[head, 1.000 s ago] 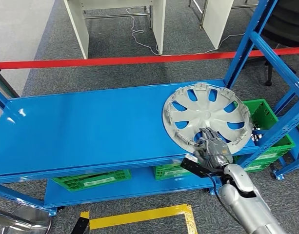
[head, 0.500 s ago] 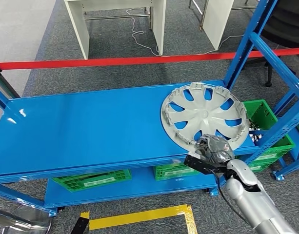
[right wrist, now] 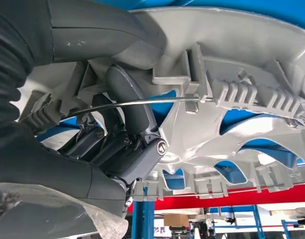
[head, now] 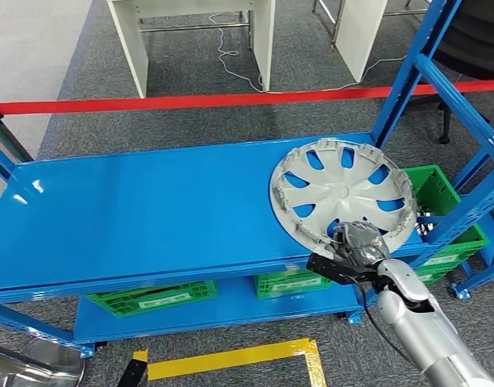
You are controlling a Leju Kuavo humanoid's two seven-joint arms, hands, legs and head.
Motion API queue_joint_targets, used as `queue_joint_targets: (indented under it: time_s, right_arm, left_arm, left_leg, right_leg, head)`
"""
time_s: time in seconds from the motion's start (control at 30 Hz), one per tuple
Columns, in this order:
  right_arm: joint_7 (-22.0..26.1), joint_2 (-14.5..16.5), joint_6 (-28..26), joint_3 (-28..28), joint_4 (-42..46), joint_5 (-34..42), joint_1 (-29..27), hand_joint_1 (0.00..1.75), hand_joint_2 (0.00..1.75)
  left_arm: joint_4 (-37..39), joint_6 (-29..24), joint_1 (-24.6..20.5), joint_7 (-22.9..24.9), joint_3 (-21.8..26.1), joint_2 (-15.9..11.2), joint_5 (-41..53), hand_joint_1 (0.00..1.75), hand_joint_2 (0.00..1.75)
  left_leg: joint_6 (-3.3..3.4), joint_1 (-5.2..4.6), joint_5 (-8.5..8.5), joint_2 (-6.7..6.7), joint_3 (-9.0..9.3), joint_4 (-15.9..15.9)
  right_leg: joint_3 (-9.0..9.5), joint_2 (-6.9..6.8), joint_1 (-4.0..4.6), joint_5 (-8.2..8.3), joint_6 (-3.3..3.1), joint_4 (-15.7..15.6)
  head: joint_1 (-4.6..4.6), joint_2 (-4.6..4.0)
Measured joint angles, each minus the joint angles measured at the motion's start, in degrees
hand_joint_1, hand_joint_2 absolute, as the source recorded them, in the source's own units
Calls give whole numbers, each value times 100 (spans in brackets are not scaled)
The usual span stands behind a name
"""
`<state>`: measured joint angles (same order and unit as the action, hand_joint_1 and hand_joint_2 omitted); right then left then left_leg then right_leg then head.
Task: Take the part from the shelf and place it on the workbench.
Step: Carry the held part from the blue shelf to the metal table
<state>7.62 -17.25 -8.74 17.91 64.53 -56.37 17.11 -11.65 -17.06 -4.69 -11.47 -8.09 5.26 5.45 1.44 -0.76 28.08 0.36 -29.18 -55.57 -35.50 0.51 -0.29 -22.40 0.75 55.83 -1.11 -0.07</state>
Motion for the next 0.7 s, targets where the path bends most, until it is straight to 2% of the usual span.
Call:
queue_joint_targets:
  time_s: [0.2, 0.37, 0.7]
  right_arm:
    - [67, -49, -1, 36, -42, 17, 44, 175, 175]
    - [90, -118, -352, 127, -44, -195, 34, 175, 175]
    - [-68, -497, -854, 360, 208, -1196, 96, 175, 175]
  left_arm:
    - [0, -6, -1, 0, 10, 11, 27, 0, 0]
    - [0, -30, -1, 0, 30, 25, 63, 0, 0]
    - [0, -130, 1, -2, 129, 119, 58, 0, 0]
  left_leg:
    - [0, 0, 0, 0, 1, -1]
    - [0, 0, 0, -1, -1, -1]
    - [1, -2, -1, -11, -25, -2]
  right_leg:
    - [3, 0, 0, 0, 0, -1]
    - [2, -1, -1, 0, 0, 0]
    - [-15, -18, -5, 1, 1, 2]
  head:
    - [0, 0]
    - [1, 0]
    - [0, 0]
